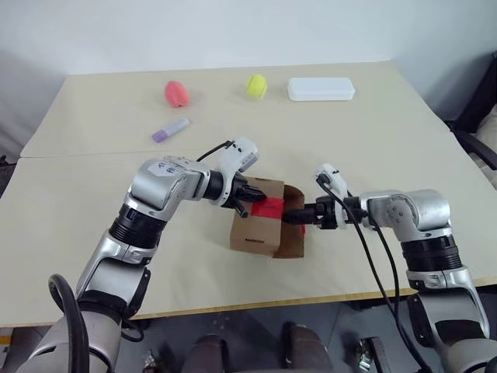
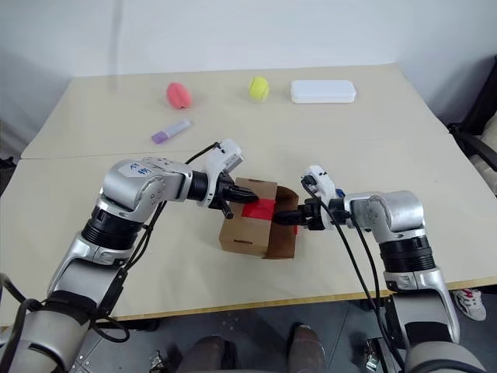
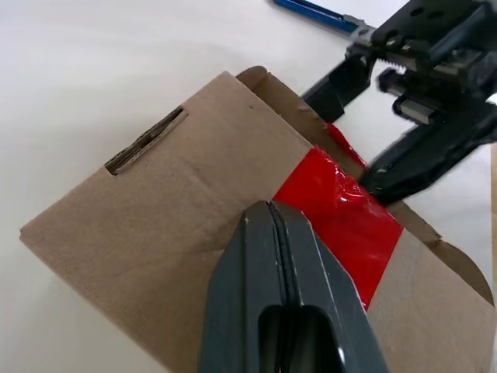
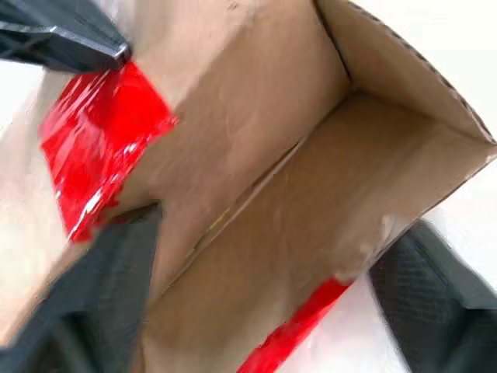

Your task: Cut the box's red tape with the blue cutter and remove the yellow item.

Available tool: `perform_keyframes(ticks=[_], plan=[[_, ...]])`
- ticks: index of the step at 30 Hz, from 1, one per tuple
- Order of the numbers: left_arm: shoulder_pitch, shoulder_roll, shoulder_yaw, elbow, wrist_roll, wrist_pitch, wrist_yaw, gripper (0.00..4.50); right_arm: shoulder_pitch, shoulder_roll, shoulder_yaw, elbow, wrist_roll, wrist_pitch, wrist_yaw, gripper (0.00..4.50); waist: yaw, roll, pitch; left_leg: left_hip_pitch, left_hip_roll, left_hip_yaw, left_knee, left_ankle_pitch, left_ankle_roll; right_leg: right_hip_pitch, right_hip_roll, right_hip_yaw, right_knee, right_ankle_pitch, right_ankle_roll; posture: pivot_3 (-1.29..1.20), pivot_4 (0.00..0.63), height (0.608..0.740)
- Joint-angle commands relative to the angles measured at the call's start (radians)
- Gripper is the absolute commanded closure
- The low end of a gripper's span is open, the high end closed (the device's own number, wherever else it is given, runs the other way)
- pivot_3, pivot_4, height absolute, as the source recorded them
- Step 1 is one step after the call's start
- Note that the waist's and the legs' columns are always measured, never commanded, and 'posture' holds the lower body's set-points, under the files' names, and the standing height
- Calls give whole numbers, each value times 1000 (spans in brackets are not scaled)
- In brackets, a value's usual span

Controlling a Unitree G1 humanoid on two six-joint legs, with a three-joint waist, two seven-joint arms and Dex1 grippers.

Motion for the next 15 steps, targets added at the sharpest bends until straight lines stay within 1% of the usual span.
perform_keyframes(ticks=[1, 2, 4, 8, 9, 13, 15], plan=[[18, -12, -26, -14, 11, 7, 1, 4500, -16, 22, -23, -1, 30, 45, -24, 1957, 0, 0, 0, 0, 0, 0, 0, 0, 0, 0, 0, 0, 0, 0, 0, 0, 150, 740], [20, -13, -26, -18, 11, 8, 2, 4500, -17, 23, -34, -1, 31, 59, -34, 2353, 1, 0, 0, 0, 0, 0, 0, 0, 0, 0, 0, 0, 0, 0, 0, 0, 150, 740], [24, -14, -23, -20, 12, 7, 3, 4500, -23, 27, -66, 0, 37, 104, -66, 3004, 3, 0, 0, -1, 0, 0, 0, 0, 0, -1, 0, 0, 0, 0, 0, 0, 150, 740], [40, -17, -20, -41, 11, 12, 9, 4500, -16, 60, -174, -55, 59, 208, -154, 4366, 4, 0, 0, -1, 0, 0, -1, 0, 0, -1, 0, 0, 0, 0, 0, 0, 150, 740], [44, -18, -20, -46, 11, 14, 11, 4500, -14, 68, -193, -73, 61, 231, -174, 4443, 4, 0, 0, -2, 0, 0, -1, 0, 0, -2, 0, 0, 0, 0, 0, 0, 150, 740], [54, -18, -17, -56, 10, 15, 11, 4500, -24, 100, -270, -163, 63, 326, -272, 4443, 4, 0, 0, -2, 0, 0, -2, 0, 0, -3, 0, 0, 0, 0, 0, 0, 150, 740], [55, -18, -17, -58, 9, 15, 10, 4500, -38, 97, -293, -194, 87, 342, -325, 4443, 4, 0, 0, -2, 0, 0, -2, 0, 0, -3, 0, 0, 0, 0, 0, 0, 150, 740]])
